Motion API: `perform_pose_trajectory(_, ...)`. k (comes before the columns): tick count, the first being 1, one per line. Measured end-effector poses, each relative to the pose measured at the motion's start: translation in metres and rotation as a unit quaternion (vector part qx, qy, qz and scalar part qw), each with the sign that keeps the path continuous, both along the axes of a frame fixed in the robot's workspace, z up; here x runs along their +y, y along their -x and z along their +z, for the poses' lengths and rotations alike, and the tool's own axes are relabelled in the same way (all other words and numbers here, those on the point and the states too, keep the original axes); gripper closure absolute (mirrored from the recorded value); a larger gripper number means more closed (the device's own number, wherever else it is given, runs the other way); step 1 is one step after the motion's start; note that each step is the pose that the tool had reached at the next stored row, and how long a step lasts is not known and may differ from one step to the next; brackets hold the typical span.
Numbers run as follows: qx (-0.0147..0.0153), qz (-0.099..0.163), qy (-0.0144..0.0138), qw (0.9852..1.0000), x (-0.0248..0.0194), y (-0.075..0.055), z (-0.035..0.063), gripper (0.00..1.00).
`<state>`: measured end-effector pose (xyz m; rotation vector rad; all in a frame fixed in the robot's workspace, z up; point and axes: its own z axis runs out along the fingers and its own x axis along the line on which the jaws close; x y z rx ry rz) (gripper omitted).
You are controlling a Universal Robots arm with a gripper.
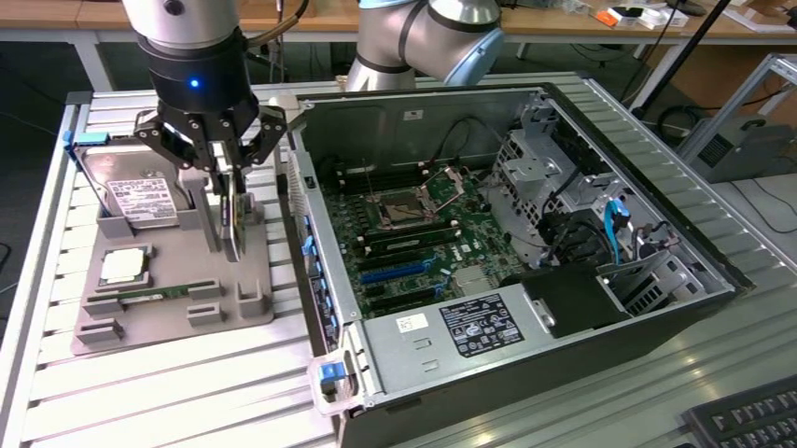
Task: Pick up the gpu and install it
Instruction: 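Pick up the gpu and move the gpu toward the slot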
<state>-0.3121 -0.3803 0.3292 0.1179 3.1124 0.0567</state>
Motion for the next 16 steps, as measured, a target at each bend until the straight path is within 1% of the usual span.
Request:
perform_pose_trajectory(7, 0.0000, 0.000, 0.0000, 1.0000, 0.0000, 0.000, 0.0074, 0.73)
perform_pose_trajectory(12, 0.0001, 0.000, 0.0001, 1.0000, 0.0000, 0.000, 0.0152, 0.73)
perform_pose_trajectory(16, 0.0000, 0.000, 0.0000, 1.0000, 0.0000, 0.000, 0.0167, 0.73)
